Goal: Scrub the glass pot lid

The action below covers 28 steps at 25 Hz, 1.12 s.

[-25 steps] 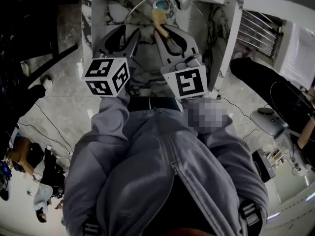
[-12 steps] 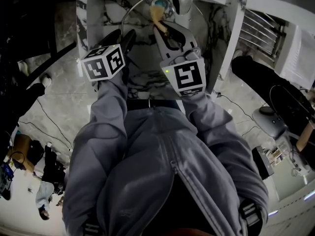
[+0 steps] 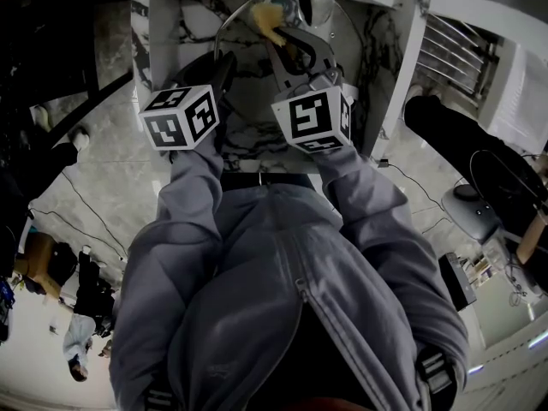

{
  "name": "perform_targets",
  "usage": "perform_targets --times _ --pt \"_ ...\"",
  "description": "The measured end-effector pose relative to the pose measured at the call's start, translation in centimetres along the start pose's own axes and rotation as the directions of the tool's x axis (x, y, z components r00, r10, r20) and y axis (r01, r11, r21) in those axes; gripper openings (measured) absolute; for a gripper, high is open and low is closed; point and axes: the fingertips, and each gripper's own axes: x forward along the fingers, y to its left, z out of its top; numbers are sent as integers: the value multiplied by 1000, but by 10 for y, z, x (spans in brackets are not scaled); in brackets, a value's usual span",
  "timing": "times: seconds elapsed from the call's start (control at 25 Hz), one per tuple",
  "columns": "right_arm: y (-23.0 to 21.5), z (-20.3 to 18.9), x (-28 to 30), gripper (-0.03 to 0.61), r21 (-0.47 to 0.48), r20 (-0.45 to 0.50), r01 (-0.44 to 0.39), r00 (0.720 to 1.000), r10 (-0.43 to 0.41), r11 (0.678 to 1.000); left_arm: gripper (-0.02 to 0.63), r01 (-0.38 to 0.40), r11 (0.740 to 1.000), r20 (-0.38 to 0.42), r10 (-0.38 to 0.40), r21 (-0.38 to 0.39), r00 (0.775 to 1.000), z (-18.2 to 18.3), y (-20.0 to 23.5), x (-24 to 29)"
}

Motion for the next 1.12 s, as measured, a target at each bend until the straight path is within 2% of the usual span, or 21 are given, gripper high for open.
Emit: perform_targets --times 0.28,0.48,0.68,0.8,1.12 --pt "0 -16 14 52 -209 -133 8 990 -37 978 94 15 990 11 -17 137 1000 11 -27 -6" --pt "4 -25 20 52 -265 -192 -17 981 -35 964 92 -15 981 5 14 194 1000 16 -36 -4" --pt "20 -34 21 52 -320 -255 -105 967 21 942 92 -16 983 3 15 184 1000 14 -36 -4" --pt "31 -40 16 52 -322 -302 -182 950 81 929 92 -20 984 4 19 177 1000 14 -36 -4" --pt "73 -63 -13 52 -264 -412 -379 876 251 887 92 -27 983 10 26 179 1000 15 -36 -4"
